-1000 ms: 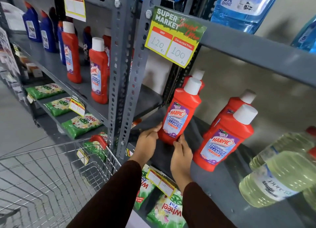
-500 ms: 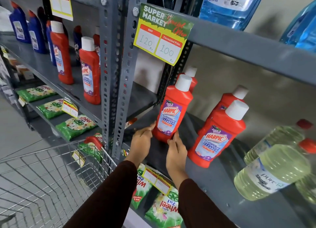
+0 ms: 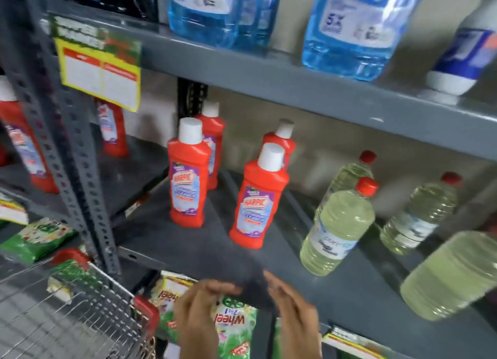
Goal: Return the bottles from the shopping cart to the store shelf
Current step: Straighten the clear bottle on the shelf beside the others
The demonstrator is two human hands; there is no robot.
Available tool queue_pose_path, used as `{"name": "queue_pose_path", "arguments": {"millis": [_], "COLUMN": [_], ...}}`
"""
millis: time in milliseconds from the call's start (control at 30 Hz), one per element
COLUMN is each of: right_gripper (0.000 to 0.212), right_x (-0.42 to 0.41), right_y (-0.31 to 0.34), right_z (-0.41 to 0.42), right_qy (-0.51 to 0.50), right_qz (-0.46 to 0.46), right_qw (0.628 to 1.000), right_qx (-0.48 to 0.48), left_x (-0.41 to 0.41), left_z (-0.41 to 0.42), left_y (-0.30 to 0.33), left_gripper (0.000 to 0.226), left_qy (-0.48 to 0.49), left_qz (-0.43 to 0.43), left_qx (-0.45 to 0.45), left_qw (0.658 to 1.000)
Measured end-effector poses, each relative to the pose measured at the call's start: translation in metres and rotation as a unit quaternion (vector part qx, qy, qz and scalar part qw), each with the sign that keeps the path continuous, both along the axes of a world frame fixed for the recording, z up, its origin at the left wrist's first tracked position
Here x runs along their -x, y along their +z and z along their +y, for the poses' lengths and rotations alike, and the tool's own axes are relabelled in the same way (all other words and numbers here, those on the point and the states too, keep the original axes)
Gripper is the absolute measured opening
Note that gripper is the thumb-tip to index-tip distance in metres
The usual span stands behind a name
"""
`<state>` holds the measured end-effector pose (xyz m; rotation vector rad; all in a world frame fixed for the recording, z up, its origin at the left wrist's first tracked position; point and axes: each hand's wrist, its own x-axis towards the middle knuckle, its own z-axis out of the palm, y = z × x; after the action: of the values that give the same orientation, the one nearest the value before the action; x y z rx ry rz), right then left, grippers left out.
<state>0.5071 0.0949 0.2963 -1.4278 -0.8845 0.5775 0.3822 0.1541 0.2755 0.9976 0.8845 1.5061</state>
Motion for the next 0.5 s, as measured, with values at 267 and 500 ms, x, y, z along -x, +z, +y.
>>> {"name": "queue_pose_path", "arguments": {"millis": [267, 500], "right_gripper": [0.027, 0.049], "right_x": [-0.147, -0.152], "right_y": [-0.006, -0.002], "right_z": [-0.015, -0.020], "right_qy": [-0.154, -0.043], "right_qz": [0.074, 0.065], "right_qw": [0.985, 0.996], "right_qx": [0.021, 0.039], "left_x": [-0.140, -0.164], "left_z": [0.013, 0.010], "left_y": [0.012, -0.006], "left_gripper": [0.057, 0.050], "left_qy": [-0.300, -0.221], "left_qz": [-0.028, 0.022], "left_qx": [0.102, 0.101], "left_qw": [0.948, 0.970]}}
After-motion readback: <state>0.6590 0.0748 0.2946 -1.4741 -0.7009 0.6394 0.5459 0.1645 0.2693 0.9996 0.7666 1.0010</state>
